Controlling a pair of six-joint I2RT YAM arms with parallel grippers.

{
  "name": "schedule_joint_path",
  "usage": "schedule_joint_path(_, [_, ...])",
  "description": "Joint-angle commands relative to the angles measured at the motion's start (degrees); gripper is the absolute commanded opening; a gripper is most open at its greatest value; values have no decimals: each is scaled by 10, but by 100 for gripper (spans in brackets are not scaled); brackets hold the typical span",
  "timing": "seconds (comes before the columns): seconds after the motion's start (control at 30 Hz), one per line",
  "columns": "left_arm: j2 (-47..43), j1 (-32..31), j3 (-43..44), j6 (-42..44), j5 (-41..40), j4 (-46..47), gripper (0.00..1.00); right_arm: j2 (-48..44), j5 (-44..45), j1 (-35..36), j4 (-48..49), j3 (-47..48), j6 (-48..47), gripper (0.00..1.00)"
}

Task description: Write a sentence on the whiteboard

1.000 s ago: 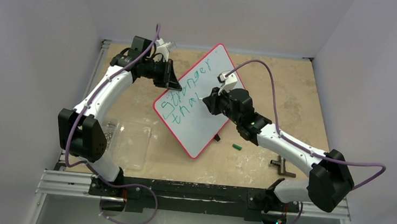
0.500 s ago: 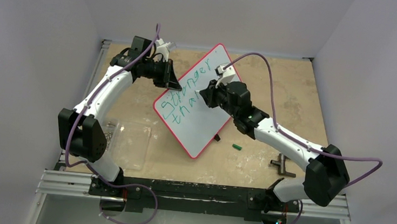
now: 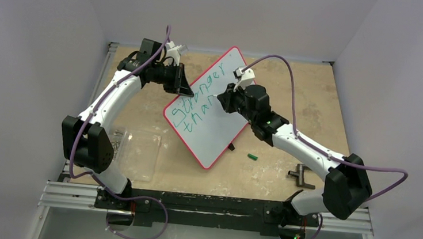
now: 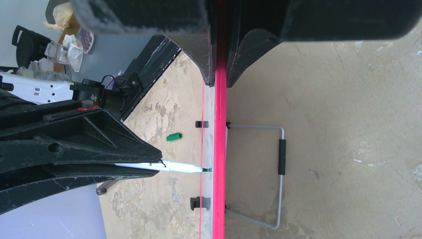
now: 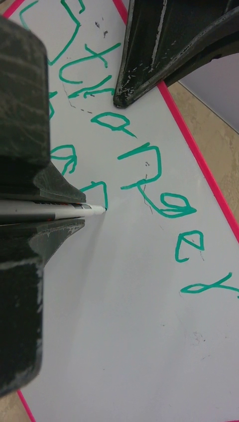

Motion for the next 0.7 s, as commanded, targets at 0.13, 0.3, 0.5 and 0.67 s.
schedule_joint_path(0.13, [-32, 1, 4, -1, -13, 21, 0, -14, -3, -1, -5, -13, 10, 0])
schedule_joint_path(0.3, [-34, 1, 3, -1, -13, 21, 0, -29, -9, -1, -6, -35, 13, 0])
schedule_joint_path(0.5, [-35, 1, 3, -1, -13, 21, 0, -46, -7, -1, -13, -50, 17, 0])
schedule_joint_path(0.67, [-37, 1, 3, -1, -13, 21, 0, -66, -3, -1, -22, -46, 17, 0])
